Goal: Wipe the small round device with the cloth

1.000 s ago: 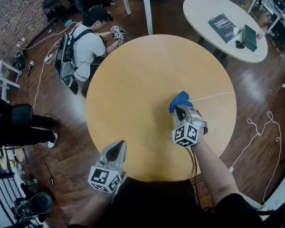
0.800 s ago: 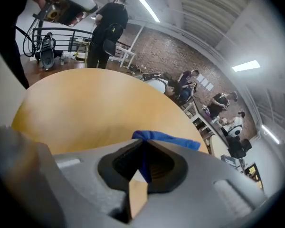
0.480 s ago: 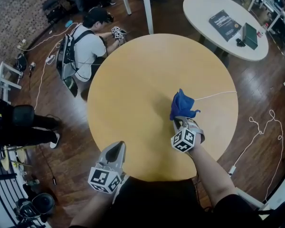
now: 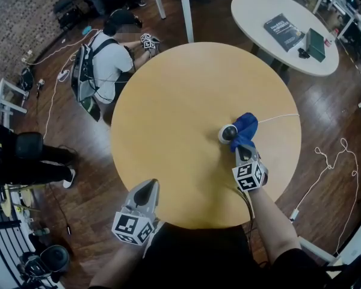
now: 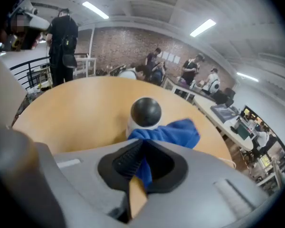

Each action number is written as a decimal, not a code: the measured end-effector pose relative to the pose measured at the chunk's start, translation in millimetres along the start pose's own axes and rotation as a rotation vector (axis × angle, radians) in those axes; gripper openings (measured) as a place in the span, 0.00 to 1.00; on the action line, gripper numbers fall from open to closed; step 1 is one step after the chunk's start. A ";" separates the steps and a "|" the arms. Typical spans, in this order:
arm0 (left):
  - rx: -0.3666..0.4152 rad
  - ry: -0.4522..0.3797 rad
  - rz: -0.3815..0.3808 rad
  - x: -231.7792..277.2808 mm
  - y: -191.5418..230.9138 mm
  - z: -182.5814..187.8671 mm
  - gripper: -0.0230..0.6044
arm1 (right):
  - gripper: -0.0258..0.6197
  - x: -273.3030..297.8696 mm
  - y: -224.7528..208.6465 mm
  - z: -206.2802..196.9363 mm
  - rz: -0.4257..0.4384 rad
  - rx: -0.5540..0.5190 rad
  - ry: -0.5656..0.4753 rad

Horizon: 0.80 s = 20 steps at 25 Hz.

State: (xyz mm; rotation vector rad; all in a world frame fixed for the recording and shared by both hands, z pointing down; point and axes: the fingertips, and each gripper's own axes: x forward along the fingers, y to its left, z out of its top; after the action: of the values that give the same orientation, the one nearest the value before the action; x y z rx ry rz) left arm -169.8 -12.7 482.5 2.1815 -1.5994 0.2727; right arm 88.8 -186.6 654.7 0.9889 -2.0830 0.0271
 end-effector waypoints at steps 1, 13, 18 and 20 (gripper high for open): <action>0.000 -0.001 0.001 -0.8 0.4 -0.3 0.04 | 0.07 -10.4 -10.7 11.4 -0.043 0.014 -0.066; 0.009 -0.001 0.024 -13.9 3.0 -0.3 0.04 | 0.07 -9.0 -33.1 69.1 -0.078 -0.001 -0.195; -0.004 -0.001 0.042 -27.1 13.0 -5.3 0.04 | 0.07 -4.8 -22.4 49.3 -0.094 0.041 -0.139; -0.014 -0.006 0.053 -30.4 21.3 -4.7 0.04 | 0.07 1.9 -19.1 45.1 -0.091 0.048 -0.129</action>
State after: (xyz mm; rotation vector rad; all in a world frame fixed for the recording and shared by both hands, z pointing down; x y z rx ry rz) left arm -199.1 10.3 479.3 2.1338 -1.6594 0.2709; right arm 70.8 -216.2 620.0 1.1396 -2.1608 -0.0348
